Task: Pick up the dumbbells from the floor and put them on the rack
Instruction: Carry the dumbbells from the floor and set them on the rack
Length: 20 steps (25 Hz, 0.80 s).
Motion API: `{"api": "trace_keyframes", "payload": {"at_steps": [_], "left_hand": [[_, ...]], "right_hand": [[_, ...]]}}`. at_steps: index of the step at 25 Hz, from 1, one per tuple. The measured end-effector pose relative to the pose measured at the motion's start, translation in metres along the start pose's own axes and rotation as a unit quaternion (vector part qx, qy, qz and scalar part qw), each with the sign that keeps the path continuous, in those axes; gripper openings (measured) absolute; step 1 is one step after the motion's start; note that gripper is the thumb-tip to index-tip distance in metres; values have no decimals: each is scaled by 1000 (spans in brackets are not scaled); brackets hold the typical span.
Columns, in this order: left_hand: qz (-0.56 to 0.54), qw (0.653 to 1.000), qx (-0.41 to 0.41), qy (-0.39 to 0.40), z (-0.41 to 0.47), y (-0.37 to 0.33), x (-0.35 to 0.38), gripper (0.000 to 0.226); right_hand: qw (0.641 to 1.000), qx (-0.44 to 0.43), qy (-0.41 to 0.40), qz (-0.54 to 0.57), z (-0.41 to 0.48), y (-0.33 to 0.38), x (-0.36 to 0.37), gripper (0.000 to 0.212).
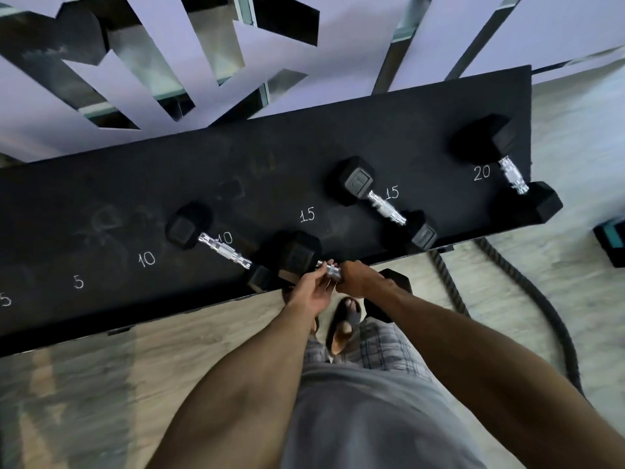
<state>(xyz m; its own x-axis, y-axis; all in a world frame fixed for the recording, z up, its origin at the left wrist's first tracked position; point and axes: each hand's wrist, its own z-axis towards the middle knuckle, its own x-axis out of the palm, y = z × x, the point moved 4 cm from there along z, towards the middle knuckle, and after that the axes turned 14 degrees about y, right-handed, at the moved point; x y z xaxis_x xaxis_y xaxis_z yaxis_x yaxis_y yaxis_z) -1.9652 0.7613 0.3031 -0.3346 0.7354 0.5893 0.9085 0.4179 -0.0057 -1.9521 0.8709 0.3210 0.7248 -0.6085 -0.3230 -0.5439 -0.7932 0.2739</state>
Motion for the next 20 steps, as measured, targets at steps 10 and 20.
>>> {"api": "trace_keyframes", "payload": {"at_steps": [10,20], "left_hand": [[-142,986,77,-29,39,-41,31,13],[-174,979,96,-32,65,-58,20,23]], "right_hand": [[985,-68,74,-137,53,17,-75,30],[980,-76,86,-164,87,27,-90,25]]}}
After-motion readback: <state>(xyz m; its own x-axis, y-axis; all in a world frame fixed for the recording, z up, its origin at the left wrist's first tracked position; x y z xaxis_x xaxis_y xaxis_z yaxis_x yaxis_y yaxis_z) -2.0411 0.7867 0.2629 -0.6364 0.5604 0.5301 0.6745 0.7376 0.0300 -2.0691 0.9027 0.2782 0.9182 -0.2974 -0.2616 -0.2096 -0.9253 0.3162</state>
